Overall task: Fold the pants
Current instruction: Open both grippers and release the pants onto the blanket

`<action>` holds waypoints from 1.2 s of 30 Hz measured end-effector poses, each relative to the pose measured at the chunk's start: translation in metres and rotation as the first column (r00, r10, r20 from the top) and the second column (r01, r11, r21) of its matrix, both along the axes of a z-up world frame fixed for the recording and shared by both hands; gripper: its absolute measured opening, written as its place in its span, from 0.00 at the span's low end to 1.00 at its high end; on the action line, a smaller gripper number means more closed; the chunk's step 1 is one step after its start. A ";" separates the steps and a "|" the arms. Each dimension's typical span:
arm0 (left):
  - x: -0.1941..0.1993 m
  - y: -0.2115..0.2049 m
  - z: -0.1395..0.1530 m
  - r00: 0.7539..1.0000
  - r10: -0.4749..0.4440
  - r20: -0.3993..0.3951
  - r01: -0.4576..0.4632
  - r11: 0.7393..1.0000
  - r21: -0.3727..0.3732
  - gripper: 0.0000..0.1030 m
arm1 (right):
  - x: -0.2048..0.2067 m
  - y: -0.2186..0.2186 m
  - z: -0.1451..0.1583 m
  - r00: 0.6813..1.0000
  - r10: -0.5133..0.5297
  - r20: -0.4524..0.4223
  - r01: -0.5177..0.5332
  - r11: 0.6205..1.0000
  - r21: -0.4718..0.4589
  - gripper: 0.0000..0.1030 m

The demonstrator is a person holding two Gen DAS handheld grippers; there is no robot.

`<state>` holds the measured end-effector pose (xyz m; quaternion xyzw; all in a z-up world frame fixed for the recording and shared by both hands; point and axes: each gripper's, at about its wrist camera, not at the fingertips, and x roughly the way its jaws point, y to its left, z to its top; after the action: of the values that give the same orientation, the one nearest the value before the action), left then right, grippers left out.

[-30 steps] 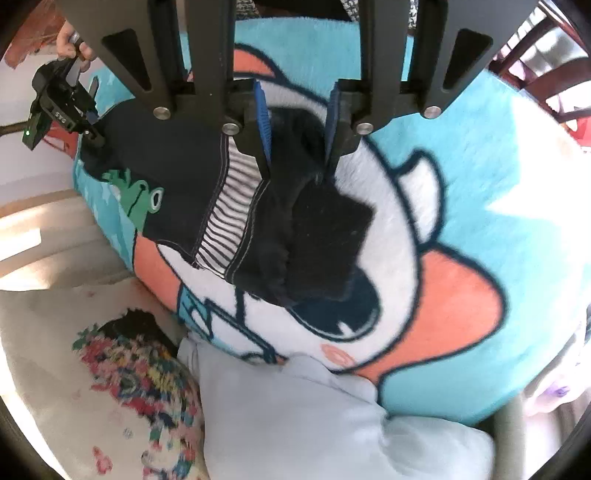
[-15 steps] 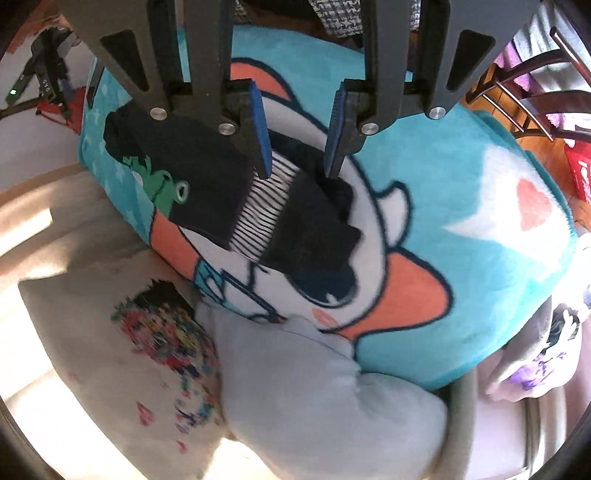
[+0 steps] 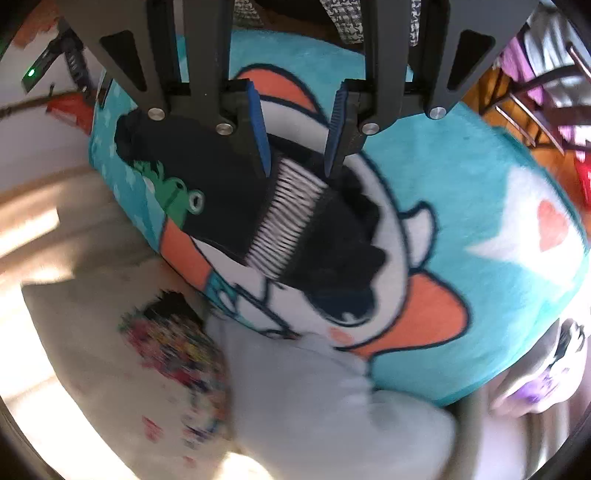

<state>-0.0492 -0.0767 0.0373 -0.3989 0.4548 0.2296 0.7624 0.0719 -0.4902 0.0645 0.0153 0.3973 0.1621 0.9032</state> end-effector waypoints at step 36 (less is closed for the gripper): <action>0.008 -0.068 0.045 0.992 -0.097 -0.081 0.123 0.890 0.440 0.37 | -0.040 0.061 -0.014 0.985 0.172 0.030 -0.163 0.970 -0.181 0.83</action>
<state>-0.0414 -0.1447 0.0827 -0.1816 0.4340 0.2952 0.8316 0.0318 -0.4290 0.0502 -0.1028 0.3892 0.2018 0.8929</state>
